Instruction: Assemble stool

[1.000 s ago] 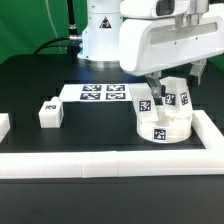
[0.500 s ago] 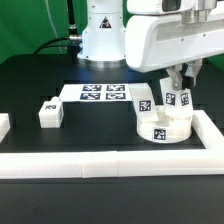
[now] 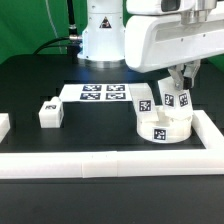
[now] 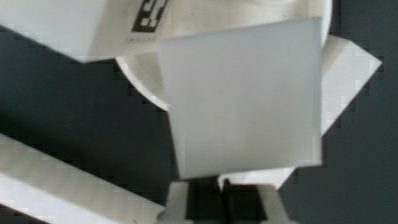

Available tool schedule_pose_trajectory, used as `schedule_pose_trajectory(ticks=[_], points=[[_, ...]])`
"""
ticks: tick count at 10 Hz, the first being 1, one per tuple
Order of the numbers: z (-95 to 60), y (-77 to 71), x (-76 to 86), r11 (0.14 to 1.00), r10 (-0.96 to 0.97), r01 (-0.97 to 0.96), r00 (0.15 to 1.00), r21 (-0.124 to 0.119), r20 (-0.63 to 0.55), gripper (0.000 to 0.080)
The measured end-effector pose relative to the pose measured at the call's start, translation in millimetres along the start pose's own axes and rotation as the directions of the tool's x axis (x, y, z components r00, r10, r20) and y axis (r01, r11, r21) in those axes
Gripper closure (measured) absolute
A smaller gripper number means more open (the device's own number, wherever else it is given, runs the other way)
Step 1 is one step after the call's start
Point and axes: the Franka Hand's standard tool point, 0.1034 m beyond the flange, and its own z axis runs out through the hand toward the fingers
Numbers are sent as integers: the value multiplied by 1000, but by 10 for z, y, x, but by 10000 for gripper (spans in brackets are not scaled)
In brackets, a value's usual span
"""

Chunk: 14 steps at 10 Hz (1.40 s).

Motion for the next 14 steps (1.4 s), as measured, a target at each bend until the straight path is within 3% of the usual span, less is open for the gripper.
schedule_pose_trajectory(ticks=[1,2,3,4,5,6,7,13,14], points=[[-15,-20,15,1000,-5,5,1000,0,-2,794],[-23,-30,22,1000,-3,3,1000,0,-4,672],[-25,-32,25,1000,-1,1,1000,0,-5,672],[-25,-32,25,1000,1,-1,1000,0,-5,477],[-22,-33,21,1000,6,-6,1000,0,-4,477],[-12,-44,10,1000,20,-20,1000,2,-2,254],[6,-56,-11,1000,20,-20,1000,3,2,173],[159,-84,-212,999,32,-32,999,2,19,151],[165,-89,-216,999,40,-40,999,1,19,259]])
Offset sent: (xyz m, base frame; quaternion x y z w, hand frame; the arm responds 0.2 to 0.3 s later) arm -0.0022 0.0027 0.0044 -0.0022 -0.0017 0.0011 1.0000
